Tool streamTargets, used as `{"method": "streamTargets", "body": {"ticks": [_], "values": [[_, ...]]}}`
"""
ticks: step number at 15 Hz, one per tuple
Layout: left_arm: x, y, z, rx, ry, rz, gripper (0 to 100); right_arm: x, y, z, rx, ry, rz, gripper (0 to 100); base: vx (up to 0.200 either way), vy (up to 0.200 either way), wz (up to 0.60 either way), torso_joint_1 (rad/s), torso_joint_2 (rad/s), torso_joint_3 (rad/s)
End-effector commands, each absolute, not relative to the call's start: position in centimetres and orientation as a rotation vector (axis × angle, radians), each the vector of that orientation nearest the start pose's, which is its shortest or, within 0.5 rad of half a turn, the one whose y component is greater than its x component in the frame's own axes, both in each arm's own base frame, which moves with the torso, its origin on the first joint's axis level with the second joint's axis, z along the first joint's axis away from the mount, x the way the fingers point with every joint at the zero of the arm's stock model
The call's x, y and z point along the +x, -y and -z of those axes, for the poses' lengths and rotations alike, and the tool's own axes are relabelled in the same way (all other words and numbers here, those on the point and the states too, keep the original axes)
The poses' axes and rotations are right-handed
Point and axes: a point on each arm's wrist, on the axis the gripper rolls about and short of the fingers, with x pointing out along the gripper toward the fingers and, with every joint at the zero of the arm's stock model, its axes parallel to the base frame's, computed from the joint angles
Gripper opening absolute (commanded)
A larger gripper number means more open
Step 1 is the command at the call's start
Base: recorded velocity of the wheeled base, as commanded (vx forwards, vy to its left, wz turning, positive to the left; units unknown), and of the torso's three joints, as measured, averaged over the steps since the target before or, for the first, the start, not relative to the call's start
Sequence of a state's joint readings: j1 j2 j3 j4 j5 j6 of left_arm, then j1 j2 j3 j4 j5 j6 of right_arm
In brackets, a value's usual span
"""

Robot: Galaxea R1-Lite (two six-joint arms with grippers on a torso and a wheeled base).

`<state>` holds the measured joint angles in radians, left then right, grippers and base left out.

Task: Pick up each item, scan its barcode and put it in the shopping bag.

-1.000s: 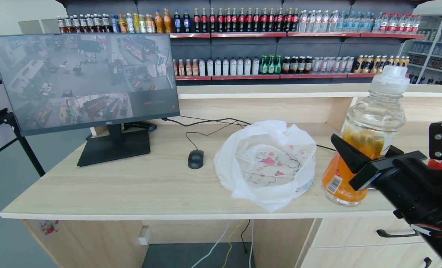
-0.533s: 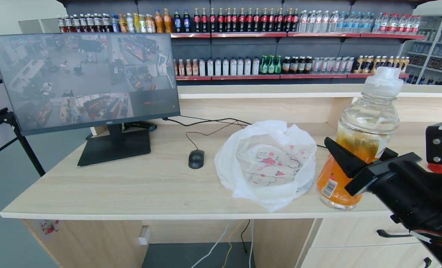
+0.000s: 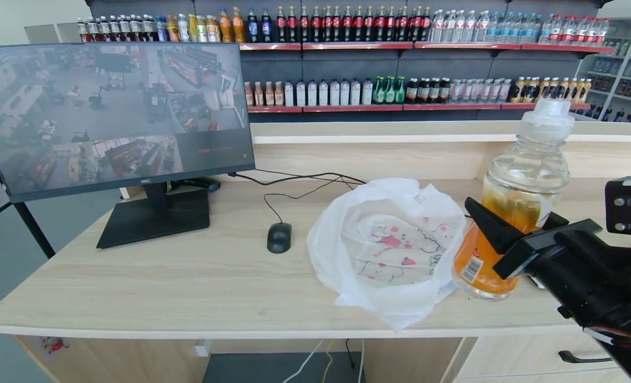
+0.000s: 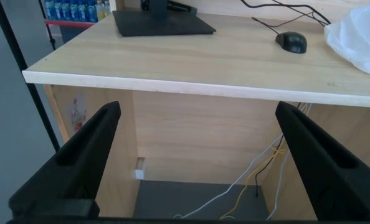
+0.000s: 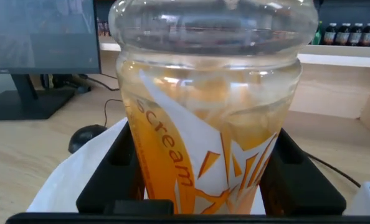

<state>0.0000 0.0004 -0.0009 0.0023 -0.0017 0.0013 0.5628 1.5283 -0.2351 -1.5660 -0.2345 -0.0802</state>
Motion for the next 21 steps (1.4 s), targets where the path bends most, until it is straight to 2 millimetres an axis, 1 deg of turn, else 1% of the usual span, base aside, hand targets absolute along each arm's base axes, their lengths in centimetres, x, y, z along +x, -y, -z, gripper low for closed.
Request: {"method": "streamTargets", "body": {"ticks": [1,2,3,4,6,7,9,11,12,13,16,17,18,21], "values": [[-2.3,0.0,-7.6,0.002,0.000,0.002,100,18.1,-10.8,-18.2,0.020,0.277,-0.315,0,0.000,0.000,0.00,0.000,0.00,0.000],[-2.3,0.0,-7.5,0.002,-0.002,0.002,100,18.4,-11.0,-18.5,0.015,0.290,-0.314,0,0.000,0.000,0.00,0.000,0.00,0.000],[-2.3,0.0,-7.6,0.002,0.000,0.000,100,19.8,-12.0,-19.1,0.003,0.322,-0.321,0,0.000,0.000,0.00,0.000,0.00,0.000],[-2.3,0.0,-7.5,0.002,-0.002,0.002,100,20.8,-12.6,-19.1,-0.018,0.331,-0.337,0,0.000,0.000,0.00,0.000,0.00,0.000],[-2.3,0.0,-7.5,0.002,-0.002,0.002,100,23.0,-14.2,-17.4,-0.090,0.291,-0.375,0,0.000,0.000,0.00,0.000,0.00,0.000],[-2.3,0.0,-7.5,0.002,-0.002,0.002,100,24.1,-15.0,-16.9,-0.091,0.281,-0.380,0,0.000,0.000,0.00,0.000,0.00,0.000],[-2.3,0.0,-7.6,0.002,0.000,0.002,100,26.8,-16.7,-16.4,-0.085,0.295,-0.378,0,0.000,0.000,0.00,0.000,0.00,0.000],[-2.3,0.0,-7.5,0.002,-0.002,0.002,100,28.8,-18.3,-15.9,-0.079,0.315,-0.389,0,0.000,0.000,0.00,0.000,0.00,0.000],[-2.3,0.0,-7.5,0.002,-0.002,0.002,100,29.6,-18.9,-15.8,-0.085,0.327,-0.388,0,0.000,0.000,0.00,0.000,0.00,0.000],[-2.3,0.0,-7.5,0.002,-0.002,0.002,100,30.0,-19.1,-15.5,-0.081,0.326,-0.389,0,0.000,0.000,0.00,0.000,0.00,0.000],[-2.3,0.0,-7.6,0.002,0.000,0.002,100,32.2,-20.2,-15.0,-0.023,0.344,-0.378,0,0.000,0.000,0.00,0.000,0.00,0.000],[-2.3,0.0,-7.5,0.002,-0.002,0.002,100,32.9,-20.1,-14.7,-0.018,0.339,-0.366,0,0.000,0.000,0.00,0.000,0.00,0.000],[-2.3,0.0,-7.5,0.002,-0.002,0.002,100,33.9,-19.8,-14.2,-0.022,0.341,-0.343,0,0.000,0.000,0.00,0.000,0.00,0.000],[-2.3,0.0,-7.5,0.002,-0.002,0.002,100,35.3,-19.6,-13.7,-0.002,0.345,-0.305,0,0.000,0.000,0.00,0.000,0.00,0.000]]}}
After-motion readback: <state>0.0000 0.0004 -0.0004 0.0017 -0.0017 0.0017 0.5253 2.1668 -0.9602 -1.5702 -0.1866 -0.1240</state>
